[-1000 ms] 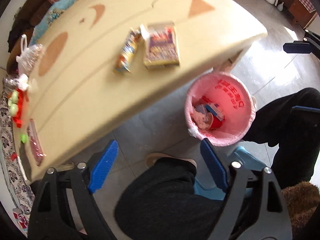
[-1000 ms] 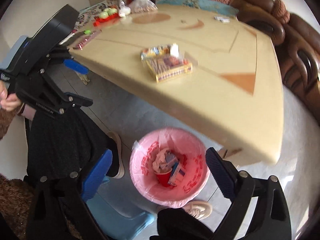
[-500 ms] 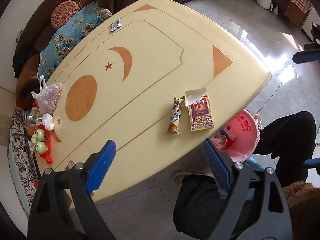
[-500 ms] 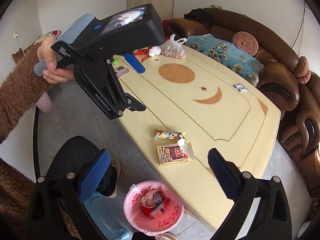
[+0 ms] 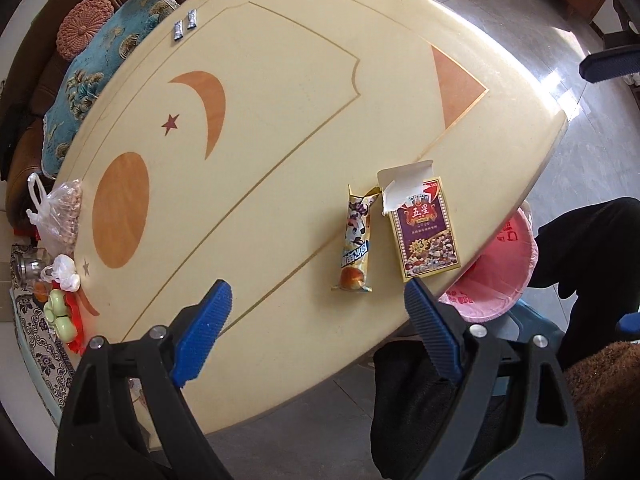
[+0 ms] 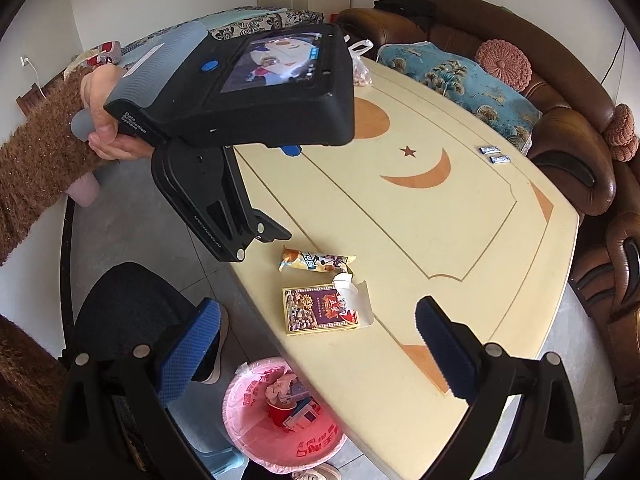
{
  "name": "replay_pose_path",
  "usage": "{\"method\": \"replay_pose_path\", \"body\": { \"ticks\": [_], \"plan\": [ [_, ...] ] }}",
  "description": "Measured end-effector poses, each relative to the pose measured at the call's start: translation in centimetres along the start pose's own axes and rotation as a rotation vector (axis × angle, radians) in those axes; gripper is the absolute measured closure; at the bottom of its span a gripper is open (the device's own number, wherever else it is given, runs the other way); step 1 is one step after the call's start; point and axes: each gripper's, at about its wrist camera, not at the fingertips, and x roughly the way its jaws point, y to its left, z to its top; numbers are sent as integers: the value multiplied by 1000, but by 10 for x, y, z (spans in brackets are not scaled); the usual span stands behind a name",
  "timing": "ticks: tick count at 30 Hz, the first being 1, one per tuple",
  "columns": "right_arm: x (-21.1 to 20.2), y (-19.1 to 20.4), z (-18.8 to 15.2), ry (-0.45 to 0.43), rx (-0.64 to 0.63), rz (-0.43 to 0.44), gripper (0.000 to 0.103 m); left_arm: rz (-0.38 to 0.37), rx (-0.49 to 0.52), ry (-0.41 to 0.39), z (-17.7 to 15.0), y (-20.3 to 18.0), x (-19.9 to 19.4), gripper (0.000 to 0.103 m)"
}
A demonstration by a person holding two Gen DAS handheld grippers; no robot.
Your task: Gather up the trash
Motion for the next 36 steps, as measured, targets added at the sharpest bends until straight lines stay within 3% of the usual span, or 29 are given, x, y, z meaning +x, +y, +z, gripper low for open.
{"method": "replay_pose_path", "body": {
  "ticks": [17, 36],
  "plan": [
    [121, -3, -10, 184, -36, 140, 7, -110, 10, 102, 11, 14, 96, 17],
    [174, -7, -32, 266, -54, 145, 7, -163, 24, 120, 16, 25, 132, 16]
  ]
}}
